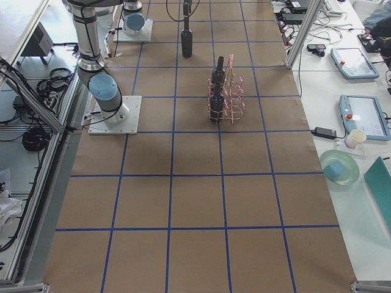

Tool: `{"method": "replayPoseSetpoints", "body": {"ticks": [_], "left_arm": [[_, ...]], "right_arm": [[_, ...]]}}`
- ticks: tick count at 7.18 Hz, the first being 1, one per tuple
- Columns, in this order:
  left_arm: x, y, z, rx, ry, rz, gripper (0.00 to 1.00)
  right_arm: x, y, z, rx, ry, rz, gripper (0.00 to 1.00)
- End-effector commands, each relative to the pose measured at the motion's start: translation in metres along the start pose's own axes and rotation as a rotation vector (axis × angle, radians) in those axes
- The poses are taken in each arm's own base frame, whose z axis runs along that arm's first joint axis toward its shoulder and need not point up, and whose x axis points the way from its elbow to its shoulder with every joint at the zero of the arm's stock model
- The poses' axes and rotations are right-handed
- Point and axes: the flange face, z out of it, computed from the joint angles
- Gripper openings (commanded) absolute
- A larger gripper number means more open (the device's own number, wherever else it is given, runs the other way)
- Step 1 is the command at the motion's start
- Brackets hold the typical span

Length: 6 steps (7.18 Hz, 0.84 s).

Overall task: Place wine into wine basket
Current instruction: 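Reach the right gripper down to the bottle neck while the left arm withdraws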

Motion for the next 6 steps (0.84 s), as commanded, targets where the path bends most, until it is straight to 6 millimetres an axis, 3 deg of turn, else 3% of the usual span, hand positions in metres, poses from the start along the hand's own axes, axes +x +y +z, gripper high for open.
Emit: {"method": "replayPoseSetpoints", "body": {"ticks": [1, 6], "left_arm": [[-0.001, -0.001, 0.003, -0.004, 0.004, -0.003, 1.00], [0.001, 0.000, 0.012, -0.018, 0.004, -0.008, 1.00]], "right_arm": [[-0.001, 0.001, 0.014, 0.006, -0.009, 0.007, 0.86], [0.001, 0.004, 0.026, -0.019, 0.001, 0.002, 0.80]]}}
